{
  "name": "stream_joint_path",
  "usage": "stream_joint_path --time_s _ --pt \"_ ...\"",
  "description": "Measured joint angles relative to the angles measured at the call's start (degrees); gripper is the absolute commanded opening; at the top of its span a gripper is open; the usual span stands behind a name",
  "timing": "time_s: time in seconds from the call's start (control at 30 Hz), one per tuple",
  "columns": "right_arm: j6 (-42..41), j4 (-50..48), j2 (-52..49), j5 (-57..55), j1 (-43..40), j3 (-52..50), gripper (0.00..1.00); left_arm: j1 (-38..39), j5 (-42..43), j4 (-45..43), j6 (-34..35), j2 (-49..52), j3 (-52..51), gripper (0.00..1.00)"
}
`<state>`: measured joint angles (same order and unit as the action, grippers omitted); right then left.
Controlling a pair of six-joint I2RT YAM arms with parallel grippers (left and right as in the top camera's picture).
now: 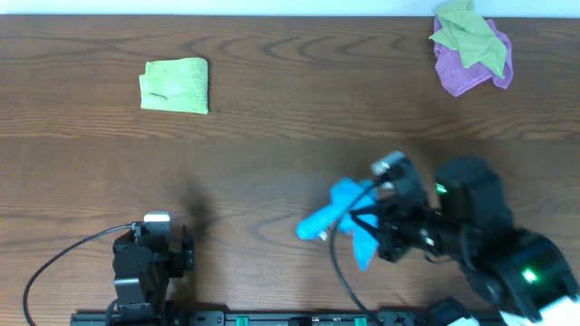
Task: Fold the cloth
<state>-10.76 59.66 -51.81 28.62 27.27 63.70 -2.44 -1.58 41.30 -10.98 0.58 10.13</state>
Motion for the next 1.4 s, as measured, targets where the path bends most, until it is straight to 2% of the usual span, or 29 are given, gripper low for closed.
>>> stream_joint_path --time_s 0.2,0.43,0.57,0.6,0.63,0.67,0.7,0.73,0.77,0.9,1.03,1.2,1.4 --pt "-1.36 -7.69 -12.02 -0.15 8.02 -0.04 0.02 0.0 0.0 0.0 0.0 0.0 0.0 0.95" --pt "-1.18 -12.24 -18.56 -5.73 8.33 -0.09 0.01 0.0 0.0 -0.02 0.0 0.0 0.0 0.95" --pt "0.61 -20.55 -23.43 -13.57 7.5 -0.07 0.02 0.0 0.26 -0.02 0.24 0.0 0.0 0.95" --pt "1.46 -25.44 -26.08 -16.72 6.49 -0.17 0.06 0.0 0.37 -0.02 0.48 0.02 0.0 0.95" --pt "2.4 -31.39 -29.35 -20.13 4.98 -0.04 0.39 0.0 0.74 -0.04 1.14 -0.09 0.0 0.95" --pt "2.56 -35.45 -32.02 -22.77 3.52 0.02 0.58 0.0 0.96 -0.04 1.97 -0.09 0.0 0.95" --pt "3.19 -40.85 -35.82 -25.94 1.01 0.24 0.61 0.0 1.16 -0.07 3.19 -0.09 0.0 0.95" --pt "3.39 -42.73 -38.69 -28.46 -1.2 0.66 0.67 0.0 1.18 -0.04 4.02 -0.11 0.0 0.95" --pt "3.56 -43.06 -40.68 -30.05 -2.89 1.11 0.77 0.0 1.22 -0.02 4.85 -0.09 0.0 0.95" --pt "2.91 -37.68 -44.94 -35.01 -9.57 4.07 0.88 0.0 1.36 -0.04 6.97 -0.09 0.0 0.95" --pt "2.62 -30.16 -42.93 -35.8 -10.1 9.49 0.89 0.0 1.44 -0.04 8.0 -0.09 0.0 0.95" --pt "1.73 -22.56 -37.99 -30.08 -7.65 12.46 0.88 0.0 4.04 -0.72 9.35 -0.09 -0.04 0.95" --pt "-0.66 -15.15 -40.33 -26.27 -2.12 12.5 0.86 0.0 9.51 -2.62 20.04 -0.09 -0.2 0.95"
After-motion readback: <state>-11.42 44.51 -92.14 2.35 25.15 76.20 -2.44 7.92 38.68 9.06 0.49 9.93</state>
